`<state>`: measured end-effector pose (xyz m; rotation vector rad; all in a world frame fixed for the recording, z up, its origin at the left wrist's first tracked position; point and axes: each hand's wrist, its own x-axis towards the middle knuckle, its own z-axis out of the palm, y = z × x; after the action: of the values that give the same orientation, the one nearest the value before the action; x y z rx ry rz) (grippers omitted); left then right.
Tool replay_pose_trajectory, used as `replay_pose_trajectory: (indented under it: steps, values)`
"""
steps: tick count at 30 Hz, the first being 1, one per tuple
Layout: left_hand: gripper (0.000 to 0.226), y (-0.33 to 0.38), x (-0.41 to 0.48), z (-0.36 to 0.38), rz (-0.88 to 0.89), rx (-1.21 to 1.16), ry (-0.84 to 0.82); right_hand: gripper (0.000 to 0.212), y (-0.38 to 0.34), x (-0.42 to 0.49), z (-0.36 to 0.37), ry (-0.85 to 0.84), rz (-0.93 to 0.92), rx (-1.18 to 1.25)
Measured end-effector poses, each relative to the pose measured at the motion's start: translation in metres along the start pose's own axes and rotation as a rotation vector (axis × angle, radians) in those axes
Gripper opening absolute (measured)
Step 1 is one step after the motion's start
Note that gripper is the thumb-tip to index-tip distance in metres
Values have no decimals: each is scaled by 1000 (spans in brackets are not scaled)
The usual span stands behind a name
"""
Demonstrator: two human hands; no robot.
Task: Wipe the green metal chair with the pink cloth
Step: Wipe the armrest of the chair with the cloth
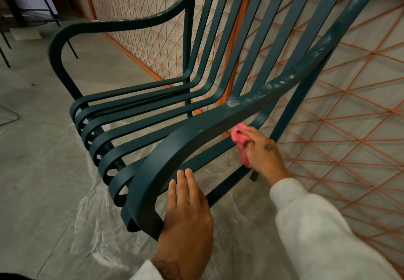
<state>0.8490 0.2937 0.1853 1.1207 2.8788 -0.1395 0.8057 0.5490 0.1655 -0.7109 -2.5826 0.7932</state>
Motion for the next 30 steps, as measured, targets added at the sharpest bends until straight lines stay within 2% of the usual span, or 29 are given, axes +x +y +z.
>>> replay_pose_trajectory:
  steps: [3,5,9,13,17,23,26,30]
  values:
    - [70,-2,2,2,-14,-40,38,60,12,26,-17,-18,1,-338]
    - [71,-3,4,1,-30,-66,71,63,9,31,-16,-2,-23,-445]
    - [73,-2,16,-6,-114,-194,143,57,1,11,3,70,-59,-190]
    - [74,3,34,-12,-129,-216,204,49,-19,-24,15,57,-51,36]
    - [65,18,55,-11,-86,-219,239,47,-38,-61,25,-1,-136,109]
    - [55,12,72,-17,-1,-224,250,55,-22,-35,11,21,-229,-17]
    - [49,10,71,-18,14,-215,250,61,2,-4,-2,57,-132,-95]
    - [55,10,70,-17,29,-176,236,69,22,37,-19,-97,-22,-390]
